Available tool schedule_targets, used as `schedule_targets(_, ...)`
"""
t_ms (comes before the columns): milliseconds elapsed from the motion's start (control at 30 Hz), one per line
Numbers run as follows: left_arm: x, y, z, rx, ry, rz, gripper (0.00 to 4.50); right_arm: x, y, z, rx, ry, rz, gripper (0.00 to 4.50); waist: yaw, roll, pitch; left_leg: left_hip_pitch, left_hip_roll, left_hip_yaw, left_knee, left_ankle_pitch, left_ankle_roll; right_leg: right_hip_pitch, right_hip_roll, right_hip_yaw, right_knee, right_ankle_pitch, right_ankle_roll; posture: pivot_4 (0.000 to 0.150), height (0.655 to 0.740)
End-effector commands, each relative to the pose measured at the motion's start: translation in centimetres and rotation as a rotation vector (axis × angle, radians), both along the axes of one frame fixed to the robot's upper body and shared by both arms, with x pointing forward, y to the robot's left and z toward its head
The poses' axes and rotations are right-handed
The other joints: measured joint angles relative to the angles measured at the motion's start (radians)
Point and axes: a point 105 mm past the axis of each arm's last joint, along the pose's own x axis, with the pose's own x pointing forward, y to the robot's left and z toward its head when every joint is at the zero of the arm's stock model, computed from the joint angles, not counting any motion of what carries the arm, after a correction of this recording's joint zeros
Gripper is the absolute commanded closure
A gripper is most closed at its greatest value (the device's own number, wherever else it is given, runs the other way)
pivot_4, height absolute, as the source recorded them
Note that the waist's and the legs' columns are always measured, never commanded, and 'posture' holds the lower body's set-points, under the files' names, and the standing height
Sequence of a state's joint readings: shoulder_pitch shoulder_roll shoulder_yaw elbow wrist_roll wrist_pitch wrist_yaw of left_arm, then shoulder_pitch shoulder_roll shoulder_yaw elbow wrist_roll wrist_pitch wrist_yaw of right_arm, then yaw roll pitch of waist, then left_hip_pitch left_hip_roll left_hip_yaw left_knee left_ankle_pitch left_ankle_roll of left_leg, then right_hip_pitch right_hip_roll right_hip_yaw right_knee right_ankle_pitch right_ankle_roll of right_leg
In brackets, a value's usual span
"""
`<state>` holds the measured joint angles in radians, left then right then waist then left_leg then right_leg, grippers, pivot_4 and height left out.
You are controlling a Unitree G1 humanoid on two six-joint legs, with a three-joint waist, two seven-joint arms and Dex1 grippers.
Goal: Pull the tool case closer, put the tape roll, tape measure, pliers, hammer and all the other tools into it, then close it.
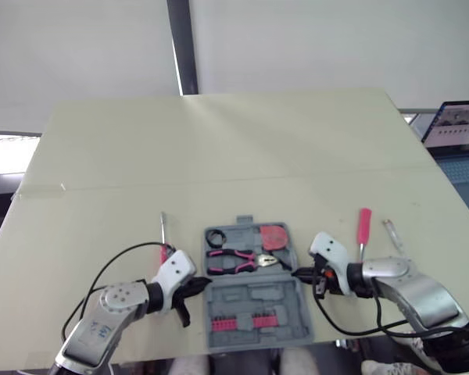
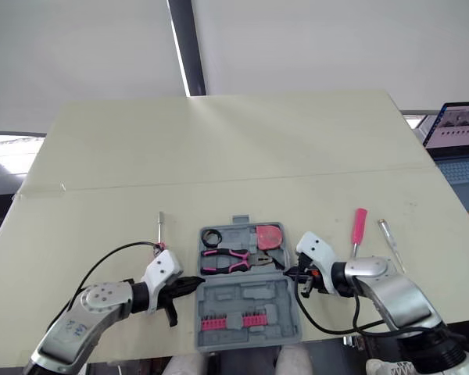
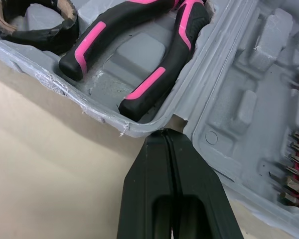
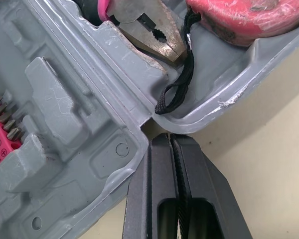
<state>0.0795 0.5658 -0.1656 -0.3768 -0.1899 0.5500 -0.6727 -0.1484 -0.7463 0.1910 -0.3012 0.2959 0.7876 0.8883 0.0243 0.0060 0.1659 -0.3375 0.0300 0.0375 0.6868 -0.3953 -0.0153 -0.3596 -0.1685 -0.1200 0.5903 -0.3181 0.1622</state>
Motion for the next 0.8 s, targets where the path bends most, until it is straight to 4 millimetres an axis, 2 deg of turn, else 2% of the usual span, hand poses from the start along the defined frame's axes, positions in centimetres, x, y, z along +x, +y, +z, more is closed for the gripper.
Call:
schedule_targets(33,0.5,-0.9,1.2,-0.027,-0.061,-0.028,4.5,0.2,0.9,0.5,0.025,-0.024,0.025,4.4,0.0,0.0,0.0,0.0,0.0,0.0,0.0,0.0,0.0,0.0,0.0,0.0,0.0,0.0,0.0,0.15,0.7373)
schedule_targets(800,0.8,-1.0,0.8,-0.029,-0.072,0.004,4.5,1.7,1.0,0.3,-0.005,-0.068,-0.022,4.4,0.0,0.0,0.0,0.0,0.0,0.0,0.0,0.0,0.0,0.0,0.0,0.0,0.0,0.0,0.0,0.15,0.7373)
